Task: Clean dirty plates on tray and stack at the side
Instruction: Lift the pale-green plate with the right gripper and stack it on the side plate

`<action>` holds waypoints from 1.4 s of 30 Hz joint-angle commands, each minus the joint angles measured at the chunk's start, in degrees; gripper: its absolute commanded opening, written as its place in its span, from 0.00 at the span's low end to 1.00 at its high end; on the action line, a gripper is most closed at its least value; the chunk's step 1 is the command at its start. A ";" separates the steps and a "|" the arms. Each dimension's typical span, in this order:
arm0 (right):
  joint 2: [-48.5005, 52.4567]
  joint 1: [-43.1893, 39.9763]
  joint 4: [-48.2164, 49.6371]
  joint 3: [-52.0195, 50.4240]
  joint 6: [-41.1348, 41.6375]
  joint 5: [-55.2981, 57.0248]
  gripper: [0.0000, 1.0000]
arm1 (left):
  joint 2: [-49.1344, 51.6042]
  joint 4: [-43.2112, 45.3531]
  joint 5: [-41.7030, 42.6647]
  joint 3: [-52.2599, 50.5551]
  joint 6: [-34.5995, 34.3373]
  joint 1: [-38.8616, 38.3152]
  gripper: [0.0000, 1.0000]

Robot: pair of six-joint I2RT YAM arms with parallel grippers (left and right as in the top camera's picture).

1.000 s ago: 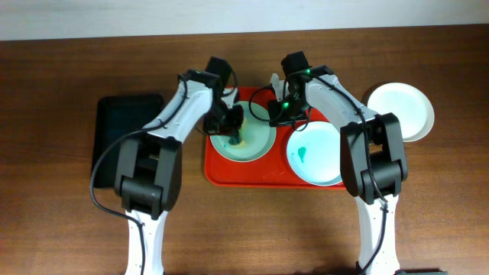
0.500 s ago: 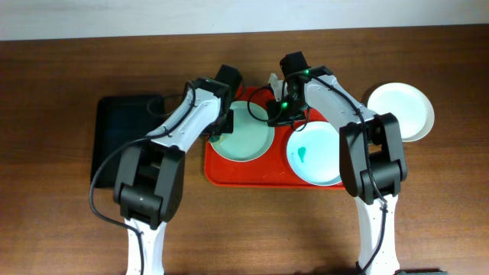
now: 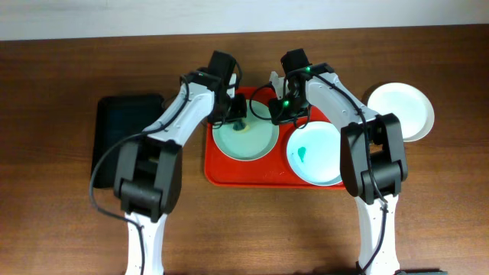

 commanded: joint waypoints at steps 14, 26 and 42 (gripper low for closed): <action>-2.16 0.31 0.55 1.44 -0.70 1.79 0.04 | -9.97 -6.84 -21.05 1.31 1.09 4.66 0.00; -20.68 16.48 -1.81 1.53 -9.88 64.96 0.04 | -17.79 -17.57 -26.16 0.11 1.11 18.78 0.00; -20.15 17.81 -1.57 1.51 -22.51 32.09 0.04 | -17.14 -17.64 -25.86 0.11 1.11 20.04 0.00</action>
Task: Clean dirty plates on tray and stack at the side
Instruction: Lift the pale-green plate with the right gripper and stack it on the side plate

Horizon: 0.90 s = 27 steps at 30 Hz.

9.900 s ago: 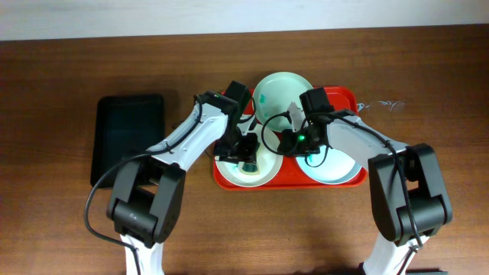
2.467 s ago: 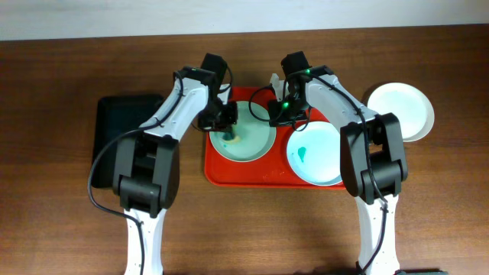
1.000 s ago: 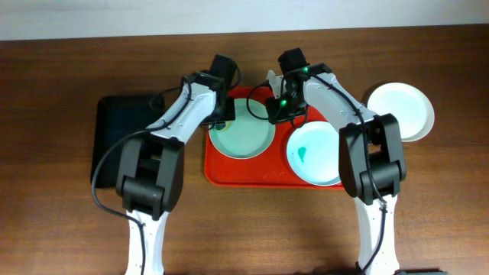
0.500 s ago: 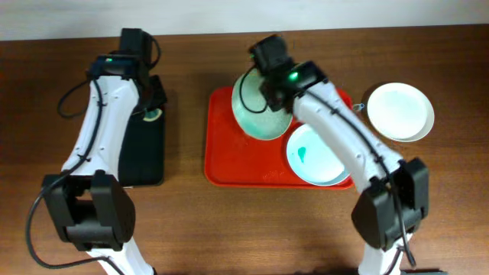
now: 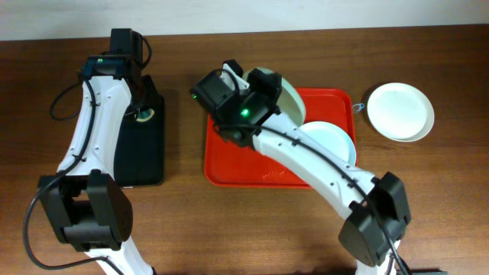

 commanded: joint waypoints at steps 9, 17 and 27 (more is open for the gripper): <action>1.92 -54.47 -5.09 -0.61 22.99 -70.82 0.04 | 2.32 -0.07 1.31 -0.42 0.68 0.22 0.00; 8.79 -77.57 4.48 -2.78 29.79 -70.77 0.04 | 2.43 0.39 5.27 -0.42 0.68 0.22 0.00; 9.75 -77.22 1.09 -2.75 27.65 -70.62 0.64 | 2.43 1.44 5.64 -0.42 0.70 0.20 0.00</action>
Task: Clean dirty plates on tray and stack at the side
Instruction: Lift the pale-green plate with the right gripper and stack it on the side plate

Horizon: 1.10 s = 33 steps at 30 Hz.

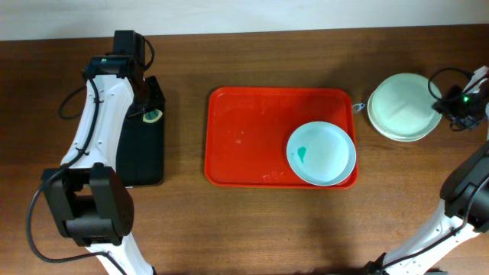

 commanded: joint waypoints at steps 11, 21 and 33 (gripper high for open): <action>-7.41 20.87 -12.81 -2.75 -18.25 -5.77 0.64 | 0.42 -0.11 0.61 -0.20 0.70 0.20 0.00; -7.37 36.65 -9.35 -15.89 -18.78 16.02 0.71 | 0.42 -0.11 0.61 -0.20 0.70 0.20 0.00; -7.30 35.93 -21.51 -18.25 -5.62 15.23 0.72 | 0.42 -0.13 0.61 -0.20 0.70 0.20 0.00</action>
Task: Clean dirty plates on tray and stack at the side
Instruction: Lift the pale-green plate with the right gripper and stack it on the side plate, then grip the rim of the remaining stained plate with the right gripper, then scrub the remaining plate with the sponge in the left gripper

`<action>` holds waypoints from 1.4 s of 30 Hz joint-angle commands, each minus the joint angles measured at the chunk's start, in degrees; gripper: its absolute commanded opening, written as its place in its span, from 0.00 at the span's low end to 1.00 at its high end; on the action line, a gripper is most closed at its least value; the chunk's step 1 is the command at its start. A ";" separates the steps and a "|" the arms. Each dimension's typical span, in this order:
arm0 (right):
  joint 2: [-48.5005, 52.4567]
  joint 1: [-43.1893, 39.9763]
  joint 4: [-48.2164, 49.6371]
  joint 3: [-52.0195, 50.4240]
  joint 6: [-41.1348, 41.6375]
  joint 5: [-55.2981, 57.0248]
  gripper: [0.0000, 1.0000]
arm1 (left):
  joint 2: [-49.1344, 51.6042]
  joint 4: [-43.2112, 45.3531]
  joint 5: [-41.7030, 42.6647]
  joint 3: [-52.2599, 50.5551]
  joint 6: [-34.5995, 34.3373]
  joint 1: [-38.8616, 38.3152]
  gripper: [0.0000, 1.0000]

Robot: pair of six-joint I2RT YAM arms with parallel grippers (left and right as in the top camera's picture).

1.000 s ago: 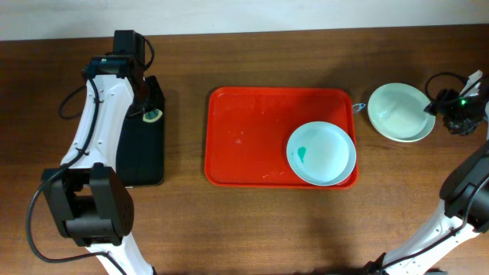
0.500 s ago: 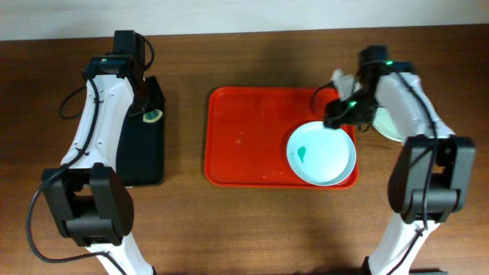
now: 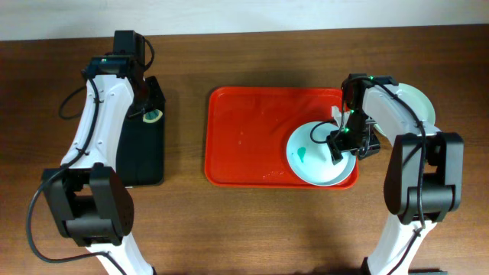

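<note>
A white plate [image 3: 313, 156] with a teal smear lies at the right end of the red tray [image 3: 252, 145]. My right gripper [image 3: 341, 140] sits low over that plate's right rim, its fingers apparently open around the edge. The stack of clean plates [image 3: 422, 103] rests on the table to the right of the tray, partly hidden by the right arm. At the far left, my left gripper [image 3: 145, 111] hangs over the black mat [image 3: 141, 160], shut on a small pale-green sponge [image 3: 152, 116].
The left half of the red tray is bare apart from faint smears. Cables run along both arms. The table's far edge meets a white wall.
My right gripper has moved from the right edge of the plate stack to the right rim of the smeared plate in the tray. The left arm and sponge are unchanged.
At first both grippers worked on the left plate in the tray, the left with the sponge. Then the left gripper was over the black mat and the right held that plate high. Later the plate lay on the stack at the right; now the right gripper is at the remaining plate.
</note>
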 commanded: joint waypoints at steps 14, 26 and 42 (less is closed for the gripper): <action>-0.90 -0.15 4.92 0.61 4.87 0.04 0.74 | 0.42 0.33 0.48 -0.20 0.70 0.17 0.00; 0.42 -0.15 10.05 -4.52 9.99 -8.46 0.41 | 0.42 0.37 15.72 -0.20 7.89 -2.67 0.00; 0.46 5.81 25.38 -5.73 20.28 -14.45 0.04 | 0.42 9.27 18.67 -8.17 3.15 -24.06 0.00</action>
